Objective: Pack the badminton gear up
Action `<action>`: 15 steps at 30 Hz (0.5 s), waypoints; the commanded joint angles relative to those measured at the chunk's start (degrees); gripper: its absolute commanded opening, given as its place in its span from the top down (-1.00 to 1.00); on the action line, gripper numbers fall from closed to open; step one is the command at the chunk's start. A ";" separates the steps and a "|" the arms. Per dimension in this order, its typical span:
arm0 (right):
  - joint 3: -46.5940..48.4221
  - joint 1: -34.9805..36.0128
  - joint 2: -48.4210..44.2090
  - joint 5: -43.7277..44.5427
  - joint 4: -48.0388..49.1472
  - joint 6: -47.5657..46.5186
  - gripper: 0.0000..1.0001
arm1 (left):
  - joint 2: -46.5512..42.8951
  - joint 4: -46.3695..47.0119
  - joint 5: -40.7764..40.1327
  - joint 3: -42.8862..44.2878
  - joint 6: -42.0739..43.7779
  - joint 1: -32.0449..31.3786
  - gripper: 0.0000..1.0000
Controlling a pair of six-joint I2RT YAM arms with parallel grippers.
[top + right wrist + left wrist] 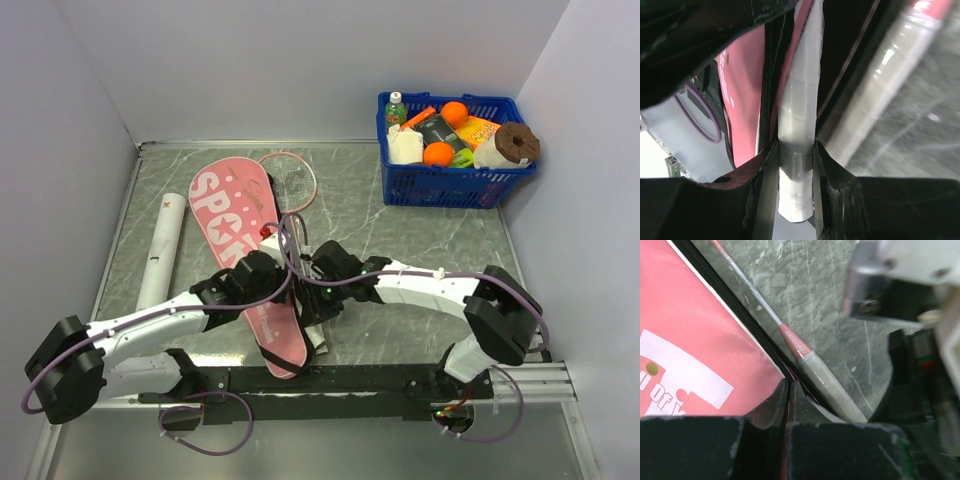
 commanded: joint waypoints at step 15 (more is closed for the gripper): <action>0.68 3.68 1.40 1.27 10.00 2.65 0.01 | -4.55 6.23 3.78 -2.07 1.16 -1.41 0.98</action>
